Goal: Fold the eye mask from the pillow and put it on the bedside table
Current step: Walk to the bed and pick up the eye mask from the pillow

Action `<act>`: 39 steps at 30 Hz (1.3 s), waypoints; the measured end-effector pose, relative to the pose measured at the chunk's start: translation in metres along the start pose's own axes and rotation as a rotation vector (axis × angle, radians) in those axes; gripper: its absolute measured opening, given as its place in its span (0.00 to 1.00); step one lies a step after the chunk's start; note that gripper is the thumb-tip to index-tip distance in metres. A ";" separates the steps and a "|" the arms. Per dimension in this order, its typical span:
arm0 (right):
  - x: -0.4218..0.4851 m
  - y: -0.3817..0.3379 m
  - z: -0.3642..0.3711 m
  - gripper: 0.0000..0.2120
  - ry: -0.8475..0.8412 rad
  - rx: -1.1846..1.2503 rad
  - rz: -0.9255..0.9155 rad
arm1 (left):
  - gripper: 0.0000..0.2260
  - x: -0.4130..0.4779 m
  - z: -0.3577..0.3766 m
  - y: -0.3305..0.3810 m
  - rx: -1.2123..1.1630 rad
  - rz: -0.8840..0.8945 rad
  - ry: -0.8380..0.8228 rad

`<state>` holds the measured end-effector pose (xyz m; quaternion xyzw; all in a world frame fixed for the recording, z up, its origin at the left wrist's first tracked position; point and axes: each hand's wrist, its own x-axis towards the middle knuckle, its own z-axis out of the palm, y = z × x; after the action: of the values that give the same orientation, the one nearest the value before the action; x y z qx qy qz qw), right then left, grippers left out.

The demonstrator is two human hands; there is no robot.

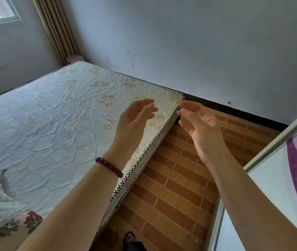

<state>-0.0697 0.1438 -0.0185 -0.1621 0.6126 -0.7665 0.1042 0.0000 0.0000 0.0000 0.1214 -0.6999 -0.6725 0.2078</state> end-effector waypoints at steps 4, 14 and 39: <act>0.032 0.016 -0.002 0.05 0.023 0.030 0.025 | 0.12 0.034 0.006 -0.010 -0.062 -0.023 -0.029; 0.162 0.040 0.023 0.05 0.139 0.010 0.082 | 0.08 0.184 0.004 -0.030 0.009 -0.038 -0.088; 0.412 0.039 -0.135 0.04 0.425 -0.075 -0.020 | 0.06 0.457 0.201 -0.070 -0.100 -0.090 -0.355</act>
<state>-0.5034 0.1099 -0.0329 -0.0067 0.6473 -0.7610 -0.0413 -0.5027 -0.0313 -0.0125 0.0215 -0.6851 -0.7259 0.0563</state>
